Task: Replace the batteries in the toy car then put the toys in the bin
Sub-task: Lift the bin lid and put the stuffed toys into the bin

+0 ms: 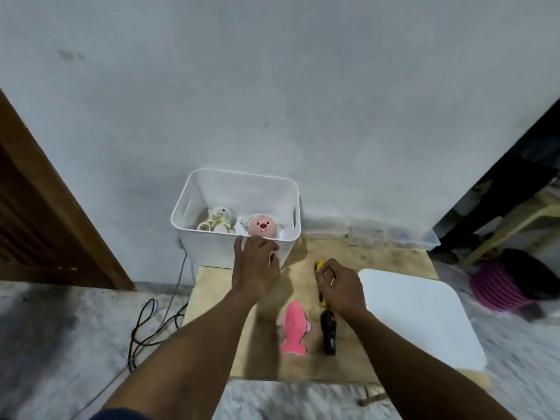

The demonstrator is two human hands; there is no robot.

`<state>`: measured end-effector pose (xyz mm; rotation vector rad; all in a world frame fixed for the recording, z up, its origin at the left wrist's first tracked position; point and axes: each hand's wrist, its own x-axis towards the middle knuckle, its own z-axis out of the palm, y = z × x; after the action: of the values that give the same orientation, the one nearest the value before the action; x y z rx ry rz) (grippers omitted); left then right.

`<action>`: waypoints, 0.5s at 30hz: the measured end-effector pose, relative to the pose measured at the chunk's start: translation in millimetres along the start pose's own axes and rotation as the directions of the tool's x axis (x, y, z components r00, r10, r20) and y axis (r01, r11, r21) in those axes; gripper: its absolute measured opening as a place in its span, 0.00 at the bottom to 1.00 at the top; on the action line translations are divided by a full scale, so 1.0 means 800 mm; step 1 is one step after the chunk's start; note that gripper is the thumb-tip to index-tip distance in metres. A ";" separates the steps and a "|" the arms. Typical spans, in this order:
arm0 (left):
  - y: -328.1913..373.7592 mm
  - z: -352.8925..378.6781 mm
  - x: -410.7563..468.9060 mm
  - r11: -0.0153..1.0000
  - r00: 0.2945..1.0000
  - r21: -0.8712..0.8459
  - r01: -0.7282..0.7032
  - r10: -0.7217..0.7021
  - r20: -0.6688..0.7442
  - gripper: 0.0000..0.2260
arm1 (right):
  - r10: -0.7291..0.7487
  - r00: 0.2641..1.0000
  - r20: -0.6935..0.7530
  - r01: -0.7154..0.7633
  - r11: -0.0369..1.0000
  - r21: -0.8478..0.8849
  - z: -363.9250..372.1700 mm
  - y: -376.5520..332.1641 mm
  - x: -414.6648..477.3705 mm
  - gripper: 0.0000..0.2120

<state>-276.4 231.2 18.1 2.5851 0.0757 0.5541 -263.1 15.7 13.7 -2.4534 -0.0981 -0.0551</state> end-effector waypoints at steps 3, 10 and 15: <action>0.023 0.019 -0.037 0.999 0.987 -0.051 0.014 -0.006 0.161 0.13 | 0.100 0.983 0.153 -0.077 0.986 -0.150 0.006 0.039 -0.029 0.04; 0.040 0.078 -0.105 0.946 0.798 0.012 0.324 -0.280 0.534 0.18 | 0.229 0.943 0.241 -0.179 0.961 -0.211 0.036 0.107 -0.063 0.22; 0.053 0.116 -0.128 0.861 0.727 -0.087 0.501 -0.364 0.582 0.28 | 0.272 0.932 0.237 -0.255 0.962 -0.102 0.056 0.122 -0.067 0.24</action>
<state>-335.3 136.0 -73.4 2.2684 0.3892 -0.3478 -307.8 -34.3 -86.5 -2.5108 0.1271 0.3755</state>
